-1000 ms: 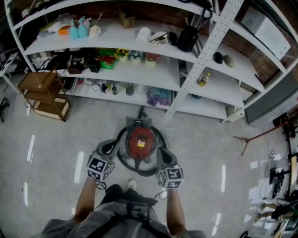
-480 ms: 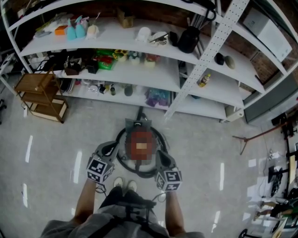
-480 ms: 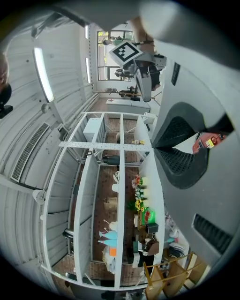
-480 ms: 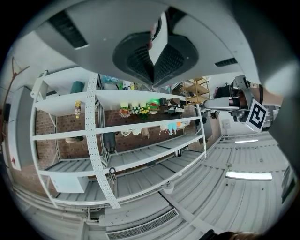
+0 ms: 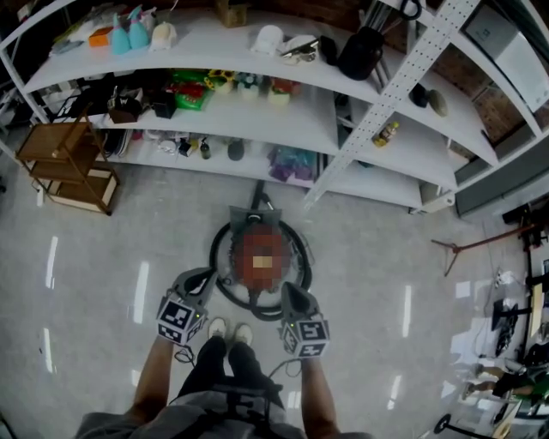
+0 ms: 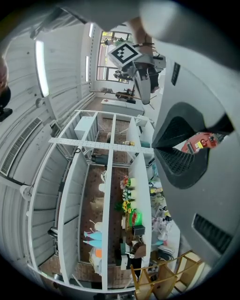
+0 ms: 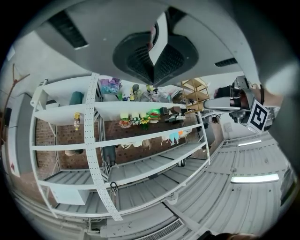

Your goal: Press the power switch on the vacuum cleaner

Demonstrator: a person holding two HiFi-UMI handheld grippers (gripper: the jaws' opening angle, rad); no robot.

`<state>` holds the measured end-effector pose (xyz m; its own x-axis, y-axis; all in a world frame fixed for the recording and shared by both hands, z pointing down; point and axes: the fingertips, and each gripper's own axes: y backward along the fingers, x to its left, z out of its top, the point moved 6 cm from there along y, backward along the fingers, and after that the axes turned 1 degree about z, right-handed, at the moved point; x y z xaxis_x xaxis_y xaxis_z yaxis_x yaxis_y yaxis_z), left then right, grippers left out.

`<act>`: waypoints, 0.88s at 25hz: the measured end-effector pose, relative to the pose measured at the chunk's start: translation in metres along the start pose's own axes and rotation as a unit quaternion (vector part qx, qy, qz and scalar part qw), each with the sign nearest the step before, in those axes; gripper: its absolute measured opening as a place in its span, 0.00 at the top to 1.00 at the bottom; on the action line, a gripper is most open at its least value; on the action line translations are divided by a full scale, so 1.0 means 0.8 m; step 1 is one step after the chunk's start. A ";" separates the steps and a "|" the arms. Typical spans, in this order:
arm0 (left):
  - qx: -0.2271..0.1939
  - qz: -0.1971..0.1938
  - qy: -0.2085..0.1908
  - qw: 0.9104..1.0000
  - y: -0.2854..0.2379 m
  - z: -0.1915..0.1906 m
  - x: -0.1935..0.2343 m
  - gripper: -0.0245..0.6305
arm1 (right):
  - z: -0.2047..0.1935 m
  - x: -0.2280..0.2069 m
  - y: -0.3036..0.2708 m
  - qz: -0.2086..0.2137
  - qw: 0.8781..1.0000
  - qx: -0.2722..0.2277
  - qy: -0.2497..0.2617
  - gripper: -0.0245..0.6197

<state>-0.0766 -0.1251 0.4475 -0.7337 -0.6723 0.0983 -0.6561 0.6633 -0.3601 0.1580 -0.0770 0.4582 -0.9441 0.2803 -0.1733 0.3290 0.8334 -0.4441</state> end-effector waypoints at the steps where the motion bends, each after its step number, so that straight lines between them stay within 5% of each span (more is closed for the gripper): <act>1: 0.001 0.000 0.003 1.000 -0.003 -0.005 0.002 0.95 | -0.004 -0.001 -0.005 0.000 1.000 0.003 -0.001 0.94; 22: 0.042 -0.006 0.022 0.999 -0.076 -0.131 0.045 0.95 | -0.112 -0.035 -0.113 -0.002 0.999 0.040 -0.012 0.94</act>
<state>-0.0816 -0.1548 0.5699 -0.7347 -0.6630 0.1436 -0.6488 0.6249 -0.4343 0.1530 -0.1176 0.5819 -0.9447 0.2658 -0.1920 0.3275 0.7931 -0.5135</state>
